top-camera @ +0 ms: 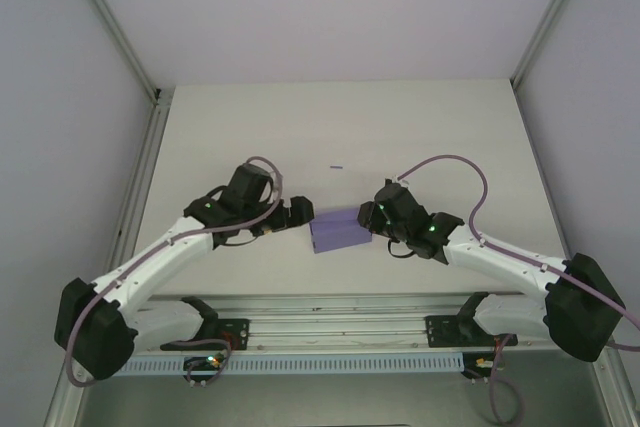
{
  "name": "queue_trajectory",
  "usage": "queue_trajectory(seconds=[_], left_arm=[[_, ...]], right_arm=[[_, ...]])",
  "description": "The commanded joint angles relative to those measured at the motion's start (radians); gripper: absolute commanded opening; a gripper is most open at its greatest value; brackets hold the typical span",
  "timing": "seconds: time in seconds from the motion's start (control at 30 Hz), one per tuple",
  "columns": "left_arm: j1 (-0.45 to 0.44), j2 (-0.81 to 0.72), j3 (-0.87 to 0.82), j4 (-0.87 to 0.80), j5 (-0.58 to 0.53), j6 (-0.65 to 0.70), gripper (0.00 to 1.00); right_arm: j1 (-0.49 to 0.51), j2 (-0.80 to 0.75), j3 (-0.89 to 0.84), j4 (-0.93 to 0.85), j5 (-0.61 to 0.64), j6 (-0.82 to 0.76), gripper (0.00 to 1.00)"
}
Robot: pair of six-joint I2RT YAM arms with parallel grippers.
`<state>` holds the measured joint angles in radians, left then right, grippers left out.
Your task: Assemble paper box
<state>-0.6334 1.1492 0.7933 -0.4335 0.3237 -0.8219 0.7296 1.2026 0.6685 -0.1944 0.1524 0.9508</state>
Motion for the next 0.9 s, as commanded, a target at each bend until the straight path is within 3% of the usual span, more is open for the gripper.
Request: queue_trajectory(seconds=[0.0, 0.1, 0.17, 0.33, 0.57, 0.67, 0.8, 0.87], left_arm=[[0.053, 0.037, -0.069, 0.254, 0.177, -0.167, 1.0], [0.071, 0.087, -0.119, 0.337, 0.229, -0.225, 0.97], [0.073, 0.105, -0.163, 0.407, 0.262, -0.255, 0.84], [0.064, 0.096, -0.249, 0.515, 0.298, -0.299, 0.67], [0.012, 0.116, -0.279, 0.461, 0.302, -0.214, 0.54], [-0.012, 0.144, -0.299, 0.438, 0.293, -0.144, 0.44], [-0.027, 0.18, -0.34, 0.376, 0.252, -0.031, 0.2], [-0.047, 0.192, -0.353, 0.334, 0.208, 0.018, 0.15]], right_arm=[[0.007, 0.058, -0.076, -0.199, -0.007, 0.012, 0.38], [0.009, 0.051, -0.078, -0.195, -0.006, 0.014, 0.38], [0.01, 0.049, -0.079, -0.197, -0.007, 0.013, 0.38], [0.013, 0.048, -0.086, -0.198, -0.007, 0.023, 0.38], [0.023, 0.066, -0.092, -0.201, -0.002, 0.04, 0.38], [0.024, 0.065, -0.096, -0.207, 0.005, 0.045, 0.38], [0.024, 0.056, -0.104, -0.205, 0.006, 0.048, 0.38], [0.024, 0.058, -0.11, -0.197, 0.004, 0.049, 0.37]])
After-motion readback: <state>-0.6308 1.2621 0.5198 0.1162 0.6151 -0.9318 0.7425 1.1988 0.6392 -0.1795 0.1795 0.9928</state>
